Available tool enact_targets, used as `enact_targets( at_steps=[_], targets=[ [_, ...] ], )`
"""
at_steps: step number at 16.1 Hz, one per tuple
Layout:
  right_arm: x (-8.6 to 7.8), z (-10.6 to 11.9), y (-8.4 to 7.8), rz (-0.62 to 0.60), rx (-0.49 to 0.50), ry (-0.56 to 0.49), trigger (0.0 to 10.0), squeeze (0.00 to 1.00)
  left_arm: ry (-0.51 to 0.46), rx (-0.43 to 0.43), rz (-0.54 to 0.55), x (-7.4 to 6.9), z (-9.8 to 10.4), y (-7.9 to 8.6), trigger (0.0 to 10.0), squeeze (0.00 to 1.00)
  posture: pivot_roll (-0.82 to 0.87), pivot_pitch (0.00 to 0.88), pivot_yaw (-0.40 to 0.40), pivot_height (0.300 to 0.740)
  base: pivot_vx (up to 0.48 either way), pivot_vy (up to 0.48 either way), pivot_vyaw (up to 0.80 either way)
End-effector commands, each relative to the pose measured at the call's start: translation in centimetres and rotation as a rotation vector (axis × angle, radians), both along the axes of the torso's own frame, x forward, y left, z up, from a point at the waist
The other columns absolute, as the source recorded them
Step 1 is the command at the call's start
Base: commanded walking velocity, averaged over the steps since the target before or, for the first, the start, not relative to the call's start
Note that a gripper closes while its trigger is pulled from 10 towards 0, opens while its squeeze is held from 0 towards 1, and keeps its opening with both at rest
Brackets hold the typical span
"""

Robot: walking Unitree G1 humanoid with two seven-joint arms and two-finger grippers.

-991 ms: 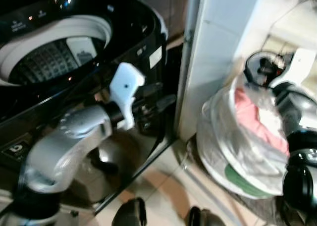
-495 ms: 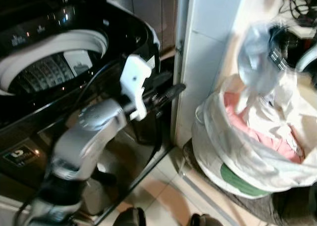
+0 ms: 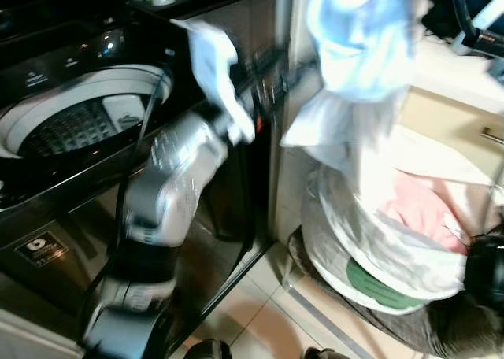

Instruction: Clothes washing

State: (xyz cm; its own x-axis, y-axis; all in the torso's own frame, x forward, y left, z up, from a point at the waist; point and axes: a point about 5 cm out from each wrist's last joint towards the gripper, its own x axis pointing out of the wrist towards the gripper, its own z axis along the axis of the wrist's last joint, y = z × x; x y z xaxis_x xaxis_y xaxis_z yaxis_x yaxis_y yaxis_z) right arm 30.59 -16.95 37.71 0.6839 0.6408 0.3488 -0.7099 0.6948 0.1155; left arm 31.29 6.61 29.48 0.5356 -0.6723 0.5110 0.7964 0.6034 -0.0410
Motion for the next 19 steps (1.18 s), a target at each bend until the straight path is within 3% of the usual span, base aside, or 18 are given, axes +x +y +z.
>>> enact_targets(
  at_steps=[1,4,7,9,12,14,15,17,18,19],
  targets=[
    [-0.6,1.0,0.4,0.033,0.013,-0.029,0.0,0.0,-0.004,-0.02,-0.02,0.2,0.1,0.1,10.0,1.0,-0.14,0.0,0.063,0.74,0.0,0.0,0.0],
    [-0.5,0.4,1.5,0.084,0.022,0.011,0.0,0.0,0.001,-0.127,-0.175,-0.6,0.2,-0.9,10.0,1.0,-0.15,0.0,0.057,0.74,0.0,0.0,0.0],
    [-0.9,-0.3,1.6,0.113,-0.015,0.044,0.0,0.0,0.009,-0.24,-0.107,0.7,0.9,1.6,10.0,1.0,-0.15,0.0,0.054,0.74,0.0,0.0,0.0],
    [-1.2,-0.9,1.7,0.129,-0.04,0.053,0.0,0.0,-0.02,-0.233,-0.144,0.6,1.5,1.8,10.0,1.0,-0.15,0.0,0.054,0.74,0.0,0.0,0.0],
    [-1.4,-1.3,1.5,0.127,-0.057,0.064,0.0,0.0,-0.04,-0.262,-0.039,1.7,2.1,3.1,10.0,1.0,-0.15,0.0,0.058,0.74,0.0,0.0,0.0],
    [-1.4,-1.4,1.4,0.135,-0.061,0.069,0.0,0.0,-0.07,-0.18,0.016,2.2,2.3,3.1,10.0,1.0,-0.14,0.0,0.062,0.74,0.0,0.0,0.0],
    [-1.6,-1.5,1.5,0.15,-0.067,0.07,0.0,0.0,-0.08,-0.106,-0.056,2.0,2.1,1.8,10.0,1.0,-0.15,0.0,0.065,0.74,0.0,0.0,0.0],
    [-1.8,-1.8,1.6,0.154,-0.083,0.073,0.0,0.0,-0.038,-0.118,-0.22,1.0,2.0,-0.1,10.0,1.0,-0.15,0.0,0.07,0.74,0.0,0.0,0.0],
    [-1.8,-1.9,1.6,0.153,-0.088,0.076,0.0,0.0,-0.015,-0.095,-0.283,0.6,1.6,-0.9,10.0,0.84,-0.15,0.0,0.071,0.74,0.0,0.0,0.0],
    [-1.9,-2.0,1.6,0.157,-0.088,0.076,0.0,0.0,0.012,-0.018,-0.295,0.5,0.7,-1.6,10.0,0.0,-0.15,0.0,0.071,0.74,0.0,0.0,0.0]
  ],
)
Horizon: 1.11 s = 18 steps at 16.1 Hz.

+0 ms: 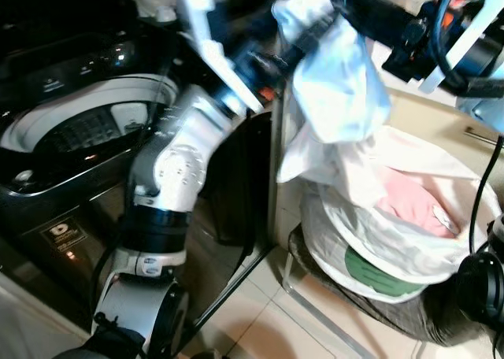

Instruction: Clothes washing

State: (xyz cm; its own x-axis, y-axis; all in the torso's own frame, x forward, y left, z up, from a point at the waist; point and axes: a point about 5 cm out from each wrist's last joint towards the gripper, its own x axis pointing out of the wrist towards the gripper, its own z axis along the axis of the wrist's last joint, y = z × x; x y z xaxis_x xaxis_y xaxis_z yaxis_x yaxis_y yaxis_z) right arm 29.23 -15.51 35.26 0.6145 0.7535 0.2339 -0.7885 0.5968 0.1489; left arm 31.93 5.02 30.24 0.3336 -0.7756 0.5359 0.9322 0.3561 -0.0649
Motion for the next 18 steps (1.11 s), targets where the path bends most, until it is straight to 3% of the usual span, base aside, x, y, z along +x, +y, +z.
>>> enact_targets(
  at_steps=[1,3,7,8,9,10,18],
  targets=[
    [-0.6,0.4,0.3,0.019,-0.017,-0.03,0.0,0.0,0.009,0.077,0.008,0.1,-1.0,-0.4,10.0,0.0,-0.15,0.0,0.075,0.74,0.0,0.0,0.0],
    [-0.8,0.4,0.3,0.021,-0.015,-0.033,0.0,0.0,0.035,0.128,0.038,0.3,-1.8,-0.5,10.0,0.0,-0.16,0.0,0.078,0.74,0.0,0.0,0.0],
    [-0.9,0.5,0.3,0.023,-0.004,-0.037,0.0,0.0,0.049,0.118,-0.048,-0.8,-2.3,-0.8,10.0,0.0,-0.16,0.0,0.078,0.74,0.0,0.0,0.0],
    [-1.0,0.5,0.4,0.026,-0.003,-0.037,0.0,0.0,0.051,0.114,-0.039,-0.8,-2.4,-1.0,9.0,0.0,-0.16,0.0,0.078,0.74,0.0,0.0,0.0],
    [-1.0,0.5,0.4,0.028,-0.002,-0.037,0.0,0.0,0.053,0.107,-0.009,-0.5,-2.4,-1.1,3.7,0.0,-0.16,0.0,0.078,0.74,0.0,0.0,0.0],
    [-1.0,0.5,0.5,0.032,-0.001,-0.037,0.0,0.0,0.057,0.094,0.04,-0.1,-2.4,-1.0,0.0,0.0,-0.16,0.0,0.079,0.74,0.0,0.0,0.0],
    [-1.0,0.4,0.8,0.026,-0.003,-0.039,0.0,0.0,0.06,0.051,0.075,0.4,-2.0,-0.3,0.0,0.0,-0.16,0.0,0.085,0.74,0.0,0.0,0.0]
  ],
)
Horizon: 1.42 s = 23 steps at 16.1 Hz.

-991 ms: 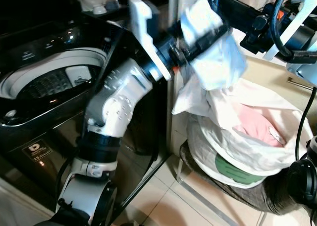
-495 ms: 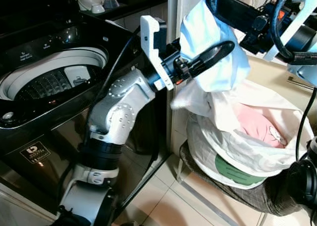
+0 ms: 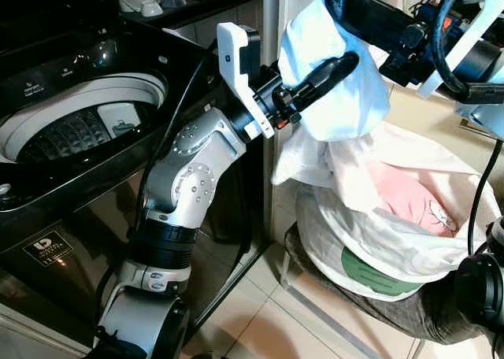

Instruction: Clothes washing

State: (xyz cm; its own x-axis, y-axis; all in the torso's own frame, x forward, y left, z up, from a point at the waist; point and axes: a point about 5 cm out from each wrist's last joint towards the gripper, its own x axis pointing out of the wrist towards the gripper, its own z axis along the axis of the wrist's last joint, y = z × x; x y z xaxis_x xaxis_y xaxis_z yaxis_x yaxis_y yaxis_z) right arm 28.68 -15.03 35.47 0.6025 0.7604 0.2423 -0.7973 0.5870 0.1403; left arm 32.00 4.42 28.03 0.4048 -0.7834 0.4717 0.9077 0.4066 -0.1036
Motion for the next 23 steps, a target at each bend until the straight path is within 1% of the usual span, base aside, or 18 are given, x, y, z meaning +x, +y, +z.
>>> enact_targets(
  at_steps=[1,7,10,11,12,13,14,15,16,17,18,20,21,22,23],
  targets=[
    [-0.5,0.2,0.3,0.012,-0.004,-0.027,0.0,0.0,-0.006,-0.006,0.032,0.4,0.3,0.4,0.0,0.0,-0.16,0.0,0.086,0.74,0.0,0.0,0.0],
    [-0.5,0.0,0.3,-0.009,-0.001,-0.026,0.0,0.0,-0.021,-0.016,0.058,0.9,0.6,0.9,0.0,0.0,-0.15,0.0,0.095,0.74,0.0,0.0,0.0],
    [-0.5,-0.1,0.3,-0.02,-0.004,-0.028,0.0,0.0,-0.03,-0.03,0.11,1.4,0.9,1.3,0.0,0.0,-0.15,0.0,0.098,0.74,0.0,0.0,0.0],
    [-0.5,-0.2,0.3,-0.027,-0.008,-0.028,0.0,0.0,-0.032,-0.037,0.144,1.8,1.1,1.6,0.0,0.0,-0.15,0.0,0.102,0.74,0.0,0.0,0.0],
    [-0.5,-0.3,0.3,-0.028,-0.012,-0.026,3.8,0.0,-0.034,-0.038,0.168,2.0,1.2,1.8,0.0,0.0,-0.15,0.0,0.102,0.74,0.0,0.0,0.0],
    [-0.5,-0.4,0.2,-0.035,-0.013,-0.018,10.0,0.72,-0.033,-0.044,0.195,2.3,1.3,2.1,0.0,0.0,-0.15,0.0,0.105,0.74,0.0,0.0,0.0],
    [-0.6,-0.6,0.1,-0.034,0.004,-0.001,10.0,1.0,-0.036,-0.045,0.224,2.6,1.5,2.3,0.0,0.0,-0.15,0.0,0.106,0.74,0.0,0.0,0.0],
    [-0.6,-0.9,0.0,-0.035,0.003,0.005,10.0,1.0,-0.04,-0.046,0.245,2.8,1.6,2.6,0.0,0.0,-0.15,0.0,0.106,0.74,0.0,0.0,0.0],
    [-0.9,-1.4,-0.5,-0.073,-0.042,0.002,10.0,1.0,-0.054,-0.04,0.309,3.5,2.1,3.3,0.0,0.0,-0.15,0.0,0.106,0.74,0.0,0.0,0.0],
    [-1.0,-1.8,-0.8,-0.095,-0.076,0.003,10.0,1.0,-0.065,-0.035,0.345,3.9,2.5,3.8,0.0,0.0,-0.15,0.0,0.106,0.74,0.0,0.0,0.0],
    [-1.8,-2.8,-1.8,-0.119,-0.127,0.005,10.0,0.0,-0.102,-0.003,0.441,4.9,3.6,5.2,0.0,0.0,-0.14,0.0,0.105,0.74,0.0,0.0,0.0],
    [-2.2,-3.3,-2.2,-0.131,-0.149,0.008,10.0,0.0,-0.138,0.047,0.499,5.6,4.2,6.0,0.0,0.0,-0.13,0.0,0.105,0.74,0.0,0.0,0.0],
    [-2.5,-4.1,-2.6,-0.149,-0.187,0.019,10.0,0.0,-0.169,0.105,0.602,6.8,5.4,7.5,0.0,0.0,-0.13,0.0,0.112,0.74,0.0,0.0,0.0],
    [-2.8,-4.5,-2.6,-0.153,-0.198,0.029,10.0,0.0,-0.226,0.172,0.698,7.4,6.9,8.6,0.0,0.0,-0.13,0.0,0.114,0.74,0.0,0.0,0.0],
    [-3.0,-5.1,-2.6,-0.157,-0.208,0.04,10.0,0.0,-0.344,0.278,0.849,7.7,9.8,10.2,0.0,0.0,-0.12,0.0,0.117,0.74,0.0,0.0,0.0]
  ],
)
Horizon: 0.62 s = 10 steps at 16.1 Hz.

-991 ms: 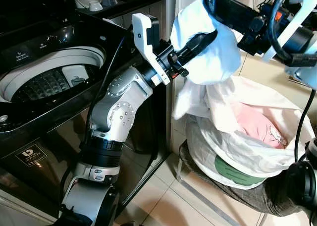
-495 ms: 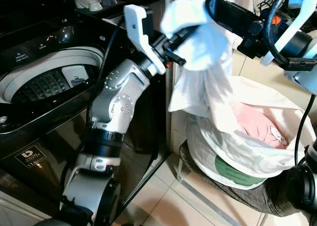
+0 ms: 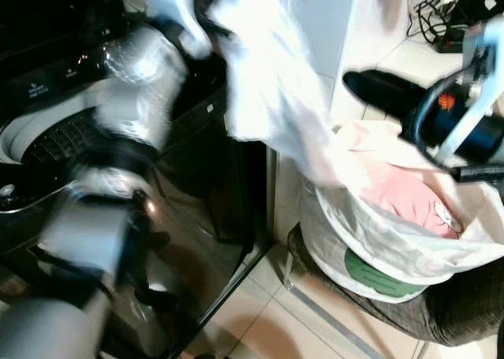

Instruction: Clothes washing

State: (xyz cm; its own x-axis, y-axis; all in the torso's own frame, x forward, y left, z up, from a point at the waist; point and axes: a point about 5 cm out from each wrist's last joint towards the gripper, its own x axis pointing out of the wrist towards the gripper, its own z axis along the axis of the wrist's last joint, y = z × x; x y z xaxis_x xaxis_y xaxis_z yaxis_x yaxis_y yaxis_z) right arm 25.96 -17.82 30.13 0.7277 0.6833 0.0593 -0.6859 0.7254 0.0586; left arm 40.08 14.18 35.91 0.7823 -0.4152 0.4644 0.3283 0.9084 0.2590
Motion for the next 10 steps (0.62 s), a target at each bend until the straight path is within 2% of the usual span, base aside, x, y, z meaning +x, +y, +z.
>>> enact_targets(
  at_steps=[1,2,3,4,5,6,7,8,9,10],
  targets=[
    [-0.4,0.0,0.2,-0.001,-0.015,-0.02,10.0,0.0,-0.16,0.094,0.149,-0.6,4.4,1.5,0.0,0.0,-0.11,0.0,0.125,0.74,0.0,0.0,0.0],
    [-0.4,-0.2,0.2,-0.019,-0.01,-0.027,10.0,0.0,-0.349,0.208,0.364,-2.0,9.6,3.1,0.0,0.0,-0.11,0.0,0.141,0.74,0.0,0.0,0.0],
    [-0.5,-0.3,0.3,-0.032,0.0,-0.035,10.0,0.0,-0.484,0.286,0.519,-3.4,12.8,4.1,0.0,0.0,-0.11,0.0,0.153,0.74,0.0,0.0,0.0],
    [-0.5,-0.4,0.4,-0.034,0.003,-0.037,10.0,0.0,-0.509,0.319,0.562,-3.7,13.5,4.3,0.0,0.0,-0.11,0.0,0.153,0.74,0.0,0.0,0.0],
    [-0.7,-0.6,1.0,-0.022,0.007,-0.035,10.0,0.0,-0.464,0.437,0.635,-3.2,13.3,4.6,0.0,0.0,-0.11,0.0,0.161,0.74,0.0,0.0,0.0],
    [-0.8,-0.8,1.2,-0.017,0.007,-0.033,10.0,0.0,-0.438,0.479,0.657,-2.9,13.0,4.8,0.0,0.0,-0.11,0.0,0.161,0.74,0.0,0.0,0.0],
    [-1.0,-1.2,2.0,0.006,0.004,-0.021,10.0,0.0,-0.303,0.581,0.685,-1.4,10.7,5.2,0.0,0.0,-0.12,0.0,0.161,0.74,0.0,0.0,0.0],
    [-1.3,-2.0,3.1,0.047,-0.009,0.001,10.0,0.0,-0.117,0.61,0.665,0.2,6.9,5.8,3.3,0.0,-0.12,0.0,0.155,0.74,0.0,0.0,0.0],
    [-1.5,-2.8,4.2,0.079,-0.028,0.02,10.0,0.0,0.051,0.622,0.631,1.5,2.5,6.2,10.0,0.0,-0.12,0.0,0.152,0.74,0.0,0.0,0.0],
    [-1.5,-3.2,4.8,0.088,-0.041,0.033,10.0,0.0,0.165,0.627,0.616,1.9,-0.2,6.6,10.0,0.0,-0.12,0.0,0.148,0.74,0.0,0.0,0.0]
  ],
)
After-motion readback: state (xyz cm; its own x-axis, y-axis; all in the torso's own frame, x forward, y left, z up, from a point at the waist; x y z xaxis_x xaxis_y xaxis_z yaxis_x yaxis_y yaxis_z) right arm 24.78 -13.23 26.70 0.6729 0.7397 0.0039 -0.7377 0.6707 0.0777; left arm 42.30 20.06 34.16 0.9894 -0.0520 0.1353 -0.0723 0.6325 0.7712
